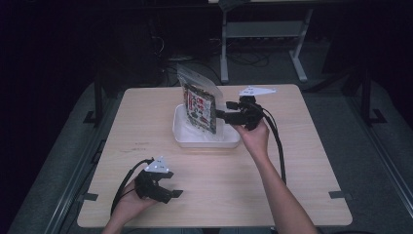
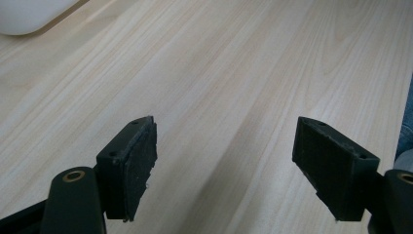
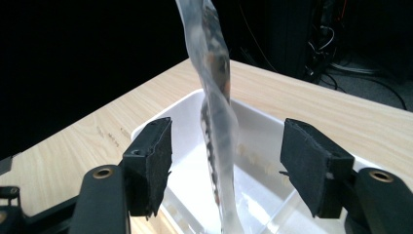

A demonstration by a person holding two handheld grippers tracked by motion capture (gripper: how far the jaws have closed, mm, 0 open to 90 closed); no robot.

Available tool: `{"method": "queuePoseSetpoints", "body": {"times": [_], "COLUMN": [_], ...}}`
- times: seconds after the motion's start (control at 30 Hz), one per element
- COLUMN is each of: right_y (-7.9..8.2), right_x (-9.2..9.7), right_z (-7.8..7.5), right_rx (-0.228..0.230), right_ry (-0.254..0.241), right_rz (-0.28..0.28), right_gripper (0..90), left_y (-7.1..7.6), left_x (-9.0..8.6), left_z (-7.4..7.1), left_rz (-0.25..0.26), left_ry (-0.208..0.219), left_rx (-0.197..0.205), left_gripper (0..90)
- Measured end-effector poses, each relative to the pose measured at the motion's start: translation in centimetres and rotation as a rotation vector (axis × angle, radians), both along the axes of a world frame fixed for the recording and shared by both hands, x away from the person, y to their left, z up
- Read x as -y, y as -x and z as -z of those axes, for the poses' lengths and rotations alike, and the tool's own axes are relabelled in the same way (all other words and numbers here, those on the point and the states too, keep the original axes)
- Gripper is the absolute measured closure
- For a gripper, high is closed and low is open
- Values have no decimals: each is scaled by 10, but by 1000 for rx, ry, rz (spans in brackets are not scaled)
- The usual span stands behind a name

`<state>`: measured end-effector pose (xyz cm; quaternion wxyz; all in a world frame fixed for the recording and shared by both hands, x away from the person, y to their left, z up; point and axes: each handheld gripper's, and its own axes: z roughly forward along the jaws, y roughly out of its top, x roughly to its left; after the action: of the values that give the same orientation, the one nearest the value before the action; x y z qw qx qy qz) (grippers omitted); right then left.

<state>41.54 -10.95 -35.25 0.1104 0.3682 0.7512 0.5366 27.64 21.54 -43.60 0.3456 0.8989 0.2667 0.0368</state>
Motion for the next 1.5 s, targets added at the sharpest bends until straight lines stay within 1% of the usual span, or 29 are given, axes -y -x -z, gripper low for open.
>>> {"method": "queuePoseSetpoints", "body": {"times": [0.07,0.1,0.13,0.27,0.37,0.47,0.57,0.83,1.03,1.23,1.37,1.5], "right_y": [2,4,4,9,12,18,22,35,49,62,73,87], "right_x": [4,9,9,20,26,30,33,45,58,72,82,92], "right_z": [1,2,2,2,2,0,-1,1,11,24,31,38], "right_rx": [-8,-16,-16,-27,-37,-34,-36,-50,-67,-97,-107,-105], "right_ry": [3,-4,-4,-17,-48,-61,-60,-33,-21,-18,-15,-20], "right_rz": [-5,-6,-6,-3,-8,-11,-17,-21,-14,-5,2,7], "right_gripper": [337,332,332,320,315,313,312,300,289,280,279,283], "left_y": [0,0,0,0,0,0,0,-1,-1,-1,0,-1], "left_x": [0,0,0,0,0,0,1,1,1,2,2,1], "left_z": [0,0,0,0,1,1,1,1,1,1,2,2], "left_rz": [-1,-3,-3,-6,-6,-6,-7,-2,-5,2,0,-3], "left_ry": [-3,-1,-2,-4,-7,-9,-4,-8,-5,-11,-11,-10], "left_rx": [1,0,0,0,-2,-3,-2,1,-1,0,0,-2], "left_gripper": [235,234,234,234,234,234,234,234,233,233,233,231]}}
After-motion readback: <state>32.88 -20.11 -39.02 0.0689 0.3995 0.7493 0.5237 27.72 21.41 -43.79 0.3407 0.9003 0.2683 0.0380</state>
